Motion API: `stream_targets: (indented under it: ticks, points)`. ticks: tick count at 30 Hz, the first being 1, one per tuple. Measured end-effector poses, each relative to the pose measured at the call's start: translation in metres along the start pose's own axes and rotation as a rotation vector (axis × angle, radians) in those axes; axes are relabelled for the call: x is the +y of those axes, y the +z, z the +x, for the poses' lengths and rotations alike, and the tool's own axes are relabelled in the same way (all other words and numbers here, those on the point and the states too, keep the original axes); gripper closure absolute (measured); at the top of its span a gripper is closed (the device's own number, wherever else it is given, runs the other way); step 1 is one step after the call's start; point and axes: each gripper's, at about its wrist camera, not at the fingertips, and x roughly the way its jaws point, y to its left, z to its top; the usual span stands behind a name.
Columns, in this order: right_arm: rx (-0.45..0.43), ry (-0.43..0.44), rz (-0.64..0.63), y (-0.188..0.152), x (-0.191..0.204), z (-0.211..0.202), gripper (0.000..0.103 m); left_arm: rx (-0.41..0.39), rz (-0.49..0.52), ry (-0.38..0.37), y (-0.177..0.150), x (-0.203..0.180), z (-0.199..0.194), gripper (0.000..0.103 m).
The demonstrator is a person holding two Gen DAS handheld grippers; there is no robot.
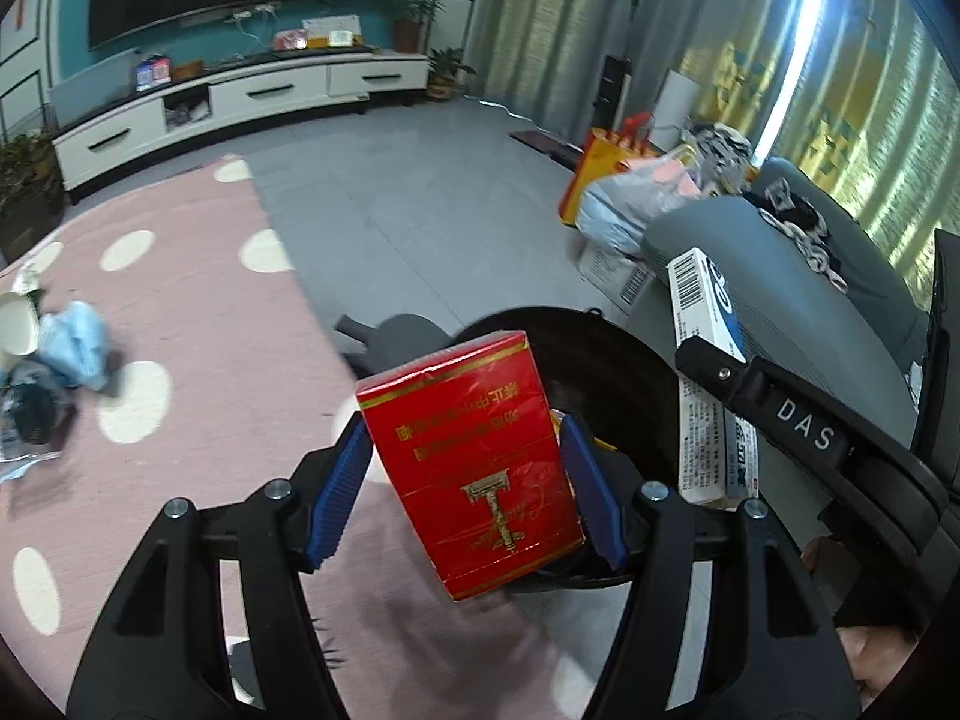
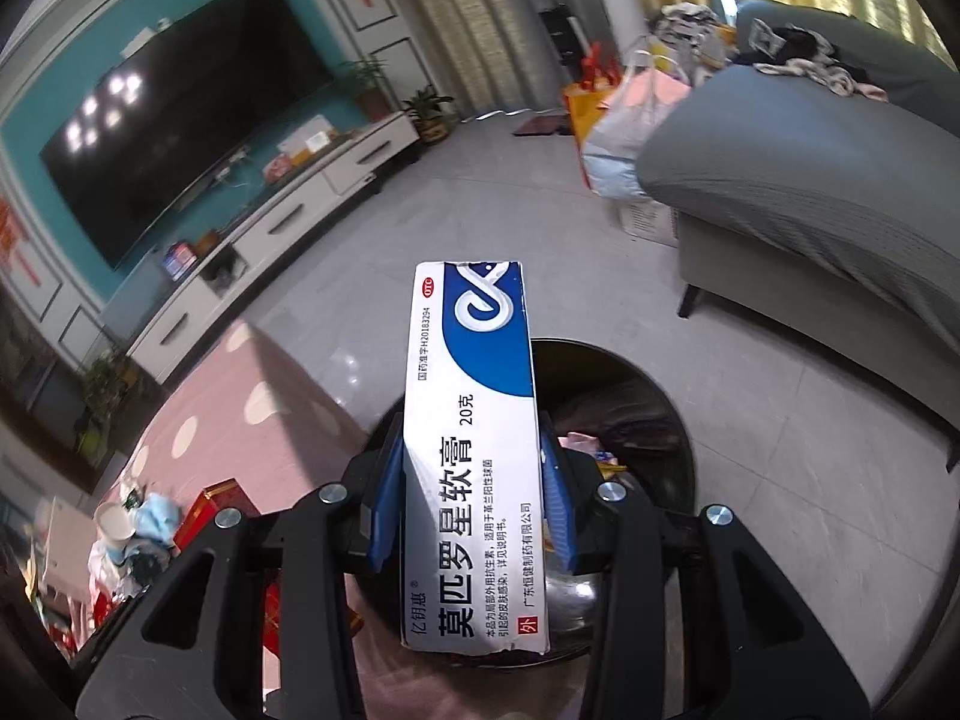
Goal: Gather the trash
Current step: 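Open both tools to drop the red box and ointment box into the bin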
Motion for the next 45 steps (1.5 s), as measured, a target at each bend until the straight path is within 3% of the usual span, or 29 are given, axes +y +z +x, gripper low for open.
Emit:
stream_targets:
  ticks: [13,26,45]
  points:
    - [0.044,-0.04,0.086,0.005,-0.031,0.012,0.062,0.136,-0.003,-0.121,-0.004,-0.019,0.054,0.038]
    - [0.077,-0.066,0.076,0.004,-0.032,0.02,0.061,0.18,-0.054,-0.181,-0.005,-0.018,0.072,0.038]
    - [0.105,-0.091,0.061,0.004,-0.03,0.027,0.061,0.2,-0.057,-0.179,-0.006,-0.025,0.083,0.038]
